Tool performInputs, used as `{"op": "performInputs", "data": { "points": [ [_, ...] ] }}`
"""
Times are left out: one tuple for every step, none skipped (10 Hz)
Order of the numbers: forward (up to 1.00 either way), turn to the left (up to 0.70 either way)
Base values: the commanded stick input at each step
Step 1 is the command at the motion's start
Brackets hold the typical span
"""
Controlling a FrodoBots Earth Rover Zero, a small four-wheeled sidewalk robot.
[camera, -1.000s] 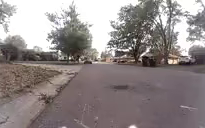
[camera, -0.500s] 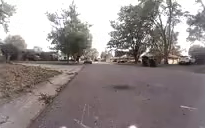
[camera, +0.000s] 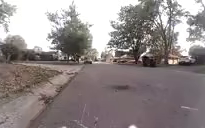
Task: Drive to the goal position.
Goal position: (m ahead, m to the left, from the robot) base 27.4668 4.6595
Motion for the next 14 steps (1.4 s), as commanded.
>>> {"op": "performInputs", "data": {
  "points": [
    [0.09,0.0],
    [0.09,0.0],
    [0.09,0.0],
    [0.09,0.0],
    [0.09,0.0],
    [0.08,0.0],
    [0.08,0.0],
    [0.08,0.0],
    [0.08,0.0],
    [0.08,0.0],
    [0.08,0.0],
    [0.08,0.0],
    [0.08,0.0],
    [0.08,0.0]
  ]
}}
